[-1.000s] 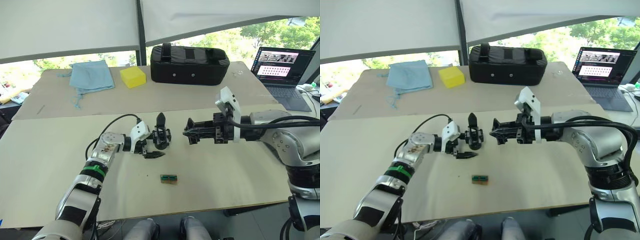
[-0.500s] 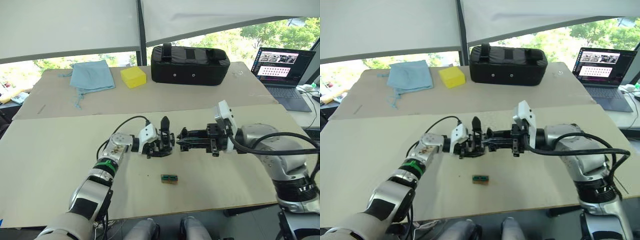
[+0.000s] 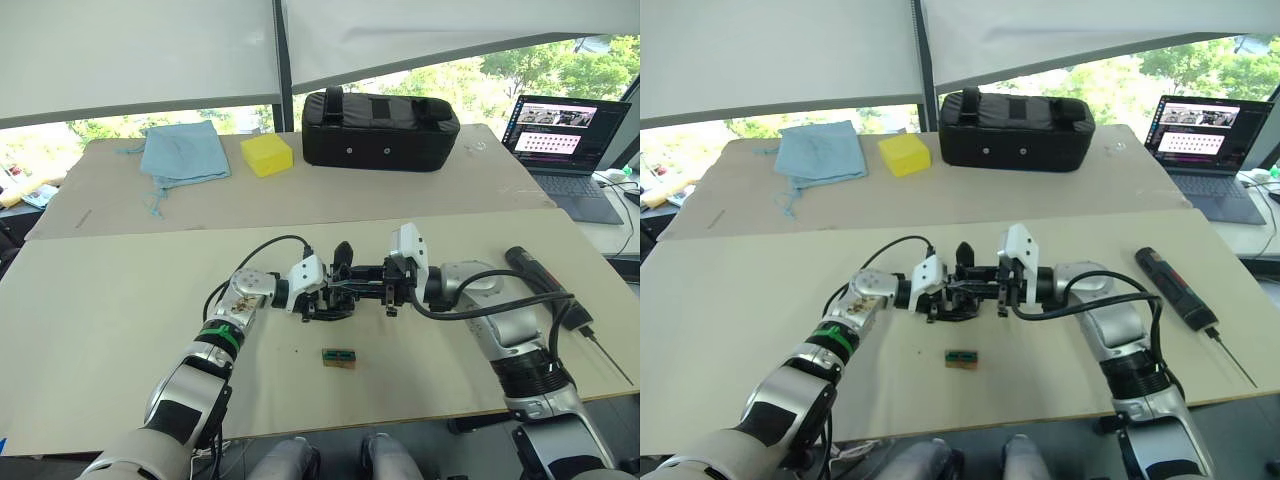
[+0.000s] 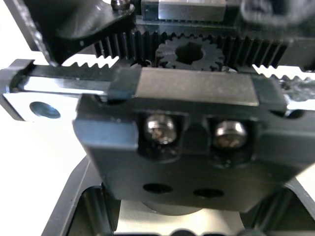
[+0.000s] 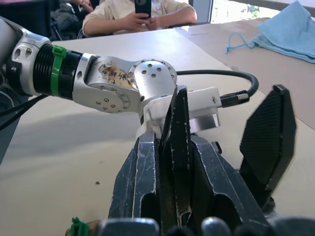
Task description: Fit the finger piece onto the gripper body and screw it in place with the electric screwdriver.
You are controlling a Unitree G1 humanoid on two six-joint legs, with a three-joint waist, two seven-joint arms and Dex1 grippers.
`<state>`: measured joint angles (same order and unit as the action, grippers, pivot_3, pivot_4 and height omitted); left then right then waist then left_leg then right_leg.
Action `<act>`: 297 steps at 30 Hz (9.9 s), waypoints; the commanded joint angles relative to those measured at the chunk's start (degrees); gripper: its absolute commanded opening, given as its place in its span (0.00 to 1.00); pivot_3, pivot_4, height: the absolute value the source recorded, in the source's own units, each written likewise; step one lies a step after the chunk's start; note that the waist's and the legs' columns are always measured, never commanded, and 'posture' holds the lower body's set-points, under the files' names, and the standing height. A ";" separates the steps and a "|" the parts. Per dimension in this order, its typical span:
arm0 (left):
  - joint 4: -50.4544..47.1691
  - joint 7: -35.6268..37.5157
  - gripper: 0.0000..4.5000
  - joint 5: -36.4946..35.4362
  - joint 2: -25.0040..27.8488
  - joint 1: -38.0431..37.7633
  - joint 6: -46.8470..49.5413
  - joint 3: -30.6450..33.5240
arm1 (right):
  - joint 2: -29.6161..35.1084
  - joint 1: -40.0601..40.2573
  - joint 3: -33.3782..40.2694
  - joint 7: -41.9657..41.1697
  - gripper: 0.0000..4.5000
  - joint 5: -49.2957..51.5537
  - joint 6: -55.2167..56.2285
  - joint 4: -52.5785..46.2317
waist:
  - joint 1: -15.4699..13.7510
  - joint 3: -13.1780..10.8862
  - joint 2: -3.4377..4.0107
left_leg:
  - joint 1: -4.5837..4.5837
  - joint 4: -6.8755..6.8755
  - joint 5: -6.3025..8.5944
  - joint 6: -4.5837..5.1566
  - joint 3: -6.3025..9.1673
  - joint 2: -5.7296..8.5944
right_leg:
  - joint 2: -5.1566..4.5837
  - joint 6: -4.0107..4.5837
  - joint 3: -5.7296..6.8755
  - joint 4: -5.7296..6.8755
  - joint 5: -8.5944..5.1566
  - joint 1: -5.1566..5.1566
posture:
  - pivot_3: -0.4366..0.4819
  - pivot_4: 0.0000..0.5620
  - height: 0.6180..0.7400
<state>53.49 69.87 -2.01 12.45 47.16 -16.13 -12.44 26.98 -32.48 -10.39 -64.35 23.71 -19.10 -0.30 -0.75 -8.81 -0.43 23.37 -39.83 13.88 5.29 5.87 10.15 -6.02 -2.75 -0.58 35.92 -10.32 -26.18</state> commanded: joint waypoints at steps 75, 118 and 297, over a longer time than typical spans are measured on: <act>-3.54 -1.02 0.53 0.57 0.13 -2.06 -0.60 -0.15 | -1.22 -4.43 1.64 -4.32 0.09 -0.21 0.92 5.58 | 0.13 0.09 0.04 | -0.20 0.04 0.06 -0.10 -0.02 -0.08 | 0.40 0.00 -0.12 0.01 0.00 0.04 | 0.48 0.27 1.00; -3.87 -1.04 0.53 0.48 0.41 -1.78 -0.62 0.02 | -3.10 -0.85 -4.61 -7.46 0.09 -5.71 3.73 10.58 | 0.38 0.10 0.05 | -0.35 0.06 0.06 -0.10 -0.02 -0.13 | 0.48 0.01 -0.14 0.00 0.00 0.04 | 0.48 0.27 1.00; -72.38 13.11 1.00 -30.20 34.21 -24.40 40.36 4.69 | 30.08 16.46 21.83 -17.83 0.43 -6.71 -16.18 -21.52 | 0.06 0.16 0.41 | -0.30 0.46 0.23 -0.45 -0.17 -0.43 | 0.40 0.17 -0.35 -0.14 -0.23 -0.03 | 0.48 0.27 1.00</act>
<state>-18.89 81.72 -32.70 45.61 24.30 26.67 -8.69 58.65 -16.95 1.68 -84.07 9.46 -32.64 -14.62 -0.69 -8.65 -0.02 23.10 -39.35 14.10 4.83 5.71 9.70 -5.62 -2.55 -0.93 35.75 -10.53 -26.21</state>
